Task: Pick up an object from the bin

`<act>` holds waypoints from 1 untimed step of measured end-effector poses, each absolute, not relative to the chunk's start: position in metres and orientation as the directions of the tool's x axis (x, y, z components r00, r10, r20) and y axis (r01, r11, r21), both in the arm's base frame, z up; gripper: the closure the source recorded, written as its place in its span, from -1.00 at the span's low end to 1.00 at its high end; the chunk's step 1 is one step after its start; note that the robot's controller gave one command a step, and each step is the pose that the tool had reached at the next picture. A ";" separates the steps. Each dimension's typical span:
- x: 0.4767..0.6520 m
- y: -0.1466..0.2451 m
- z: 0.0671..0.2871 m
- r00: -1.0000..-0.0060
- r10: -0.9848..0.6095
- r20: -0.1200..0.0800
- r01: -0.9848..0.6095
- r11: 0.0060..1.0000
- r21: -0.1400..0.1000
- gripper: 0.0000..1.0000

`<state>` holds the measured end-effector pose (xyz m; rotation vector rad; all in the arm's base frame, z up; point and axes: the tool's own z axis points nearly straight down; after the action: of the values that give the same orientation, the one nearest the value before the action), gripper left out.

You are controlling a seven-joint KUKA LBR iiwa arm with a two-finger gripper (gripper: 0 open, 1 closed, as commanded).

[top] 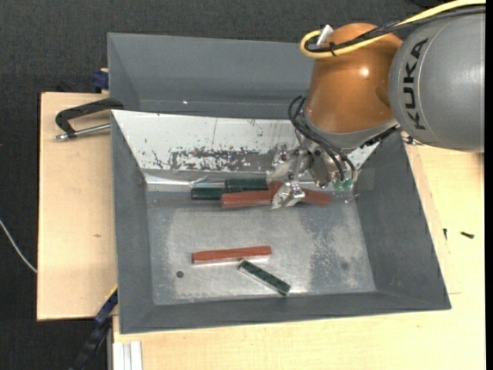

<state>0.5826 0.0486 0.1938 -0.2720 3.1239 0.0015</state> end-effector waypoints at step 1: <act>0.583 0.049 0.194 -0.985 -0.173 -0.006 -0.173 0.985 0.000 1.00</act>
Offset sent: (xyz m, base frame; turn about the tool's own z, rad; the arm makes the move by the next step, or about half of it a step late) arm 0.0042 -0.0506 0.1083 -0.1885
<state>0.5825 0.0486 0.1937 -0.2720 3.1241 0.0015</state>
